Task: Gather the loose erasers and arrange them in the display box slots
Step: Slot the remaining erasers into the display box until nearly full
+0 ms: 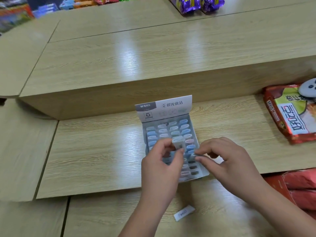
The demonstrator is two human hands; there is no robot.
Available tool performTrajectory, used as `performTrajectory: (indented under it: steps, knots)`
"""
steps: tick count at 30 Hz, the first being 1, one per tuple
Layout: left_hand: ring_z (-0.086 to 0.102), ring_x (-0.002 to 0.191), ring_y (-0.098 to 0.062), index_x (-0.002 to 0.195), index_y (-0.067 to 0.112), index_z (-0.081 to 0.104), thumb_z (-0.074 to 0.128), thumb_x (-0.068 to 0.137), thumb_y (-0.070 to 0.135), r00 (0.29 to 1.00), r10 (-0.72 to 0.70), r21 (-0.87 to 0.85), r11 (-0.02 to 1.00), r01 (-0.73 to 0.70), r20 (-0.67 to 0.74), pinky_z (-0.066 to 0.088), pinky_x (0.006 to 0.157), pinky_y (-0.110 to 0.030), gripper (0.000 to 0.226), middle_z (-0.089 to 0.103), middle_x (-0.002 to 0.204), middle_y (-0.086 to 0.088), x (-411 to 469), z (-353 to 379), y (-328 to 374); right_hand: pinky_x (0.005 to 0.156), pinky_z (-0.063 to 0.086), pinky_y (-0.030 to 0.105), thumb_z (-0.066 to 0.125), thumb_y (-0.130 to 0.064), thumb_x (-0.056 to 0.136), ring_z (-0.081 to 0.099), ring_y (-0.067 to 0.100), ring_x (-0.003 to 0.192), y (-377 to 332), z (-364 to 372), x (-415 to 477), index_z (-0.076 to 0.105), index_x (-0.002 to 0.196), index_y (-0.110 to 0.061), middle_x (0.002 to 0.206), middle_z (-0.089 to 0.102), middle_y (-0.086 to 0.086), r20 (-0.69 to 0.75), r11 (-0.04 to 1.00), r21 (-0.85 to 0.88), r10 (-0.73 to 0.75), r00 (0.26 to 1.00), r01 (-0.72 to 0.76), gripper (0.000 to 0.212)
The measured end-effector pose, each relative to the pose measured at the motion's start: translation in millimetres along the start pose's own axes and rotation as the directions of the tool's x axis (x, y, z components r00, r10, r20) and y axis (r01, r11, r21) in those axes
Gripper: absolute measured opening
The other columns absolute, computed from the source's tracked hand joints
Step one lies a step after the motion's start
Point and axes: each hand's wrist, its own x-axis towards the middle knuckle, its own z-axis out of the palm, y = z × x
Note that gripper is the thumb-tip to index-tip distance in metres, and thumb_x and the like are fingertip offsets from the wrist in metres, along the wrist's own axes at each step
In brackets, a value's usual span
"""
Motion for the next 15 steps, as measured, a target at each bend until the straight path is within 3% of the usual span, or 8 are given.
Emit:
performTrajectory:
  steps: [11,15]
  knots:
    - [0.068,0.094,-0.006,0.091,0.036,0.068,0.072,0.087,0.023,1.0,-0.025,-0.005,1.0,0.025,0.013,0.057,0.085,-0.047,0.014,0.073,0.089,0.015,0.4,-1.1,0.6,0.069,0.05,0.031,0.069,-0.043,0.085,0.06,0.009,0.082,1.6,1.0,-2.0,0.068,0.089,-0.036,0.091,0.066,-0.024,-0.022,0.999,0.036,-0.015,1.0,0.016,0.008]
    - [0.067,0.094,-0.007,0.091,0.032,0.068,0.072,0.087,0.022,0.999,-0.007,0.004,1.0,0.007,0.032,0.055,0.088,-0.042,0.011,0.073,0.09,0.015,-0.4,-0.6,-0.9,0.057,0.048,0.031,0.071,-0.028,0.088,0.057,0.011,0.082,1.4,-3.5,0.6,0.072,0.09,-0.028,0.091,0.066,-0.02,0.021,0.946,-0.255,-0.201,0.979,0.199,0.002]
